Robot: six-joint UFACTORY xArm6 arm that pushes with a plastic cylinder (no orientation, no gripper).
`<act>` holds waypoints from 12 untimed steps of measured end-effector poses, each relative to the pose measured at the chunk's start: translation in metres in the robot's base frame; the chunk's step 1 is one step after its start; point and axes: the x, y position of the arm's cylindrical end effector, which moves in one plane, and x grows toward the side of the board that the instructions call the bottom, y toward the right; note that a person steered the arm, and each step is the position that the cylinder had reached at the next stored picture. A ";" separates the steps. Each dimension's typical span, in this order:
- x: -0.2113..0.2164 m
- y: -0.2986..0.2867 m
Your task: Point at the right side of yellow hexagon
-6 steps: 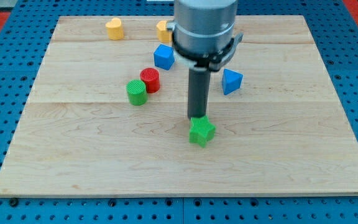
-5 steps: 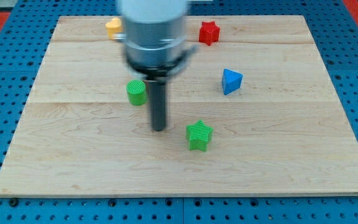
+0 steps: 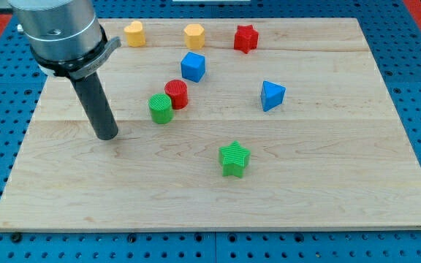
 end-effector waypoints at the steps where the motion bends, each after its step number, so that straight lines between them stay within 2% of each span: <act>1: -0.012 0.004; 4: -0.042 0.065; 6: -0.056 0.072; 7: -0.056 0.108; 8: -0.056 0.109; 9: -0.060 0.072; 12: -0.079 0.099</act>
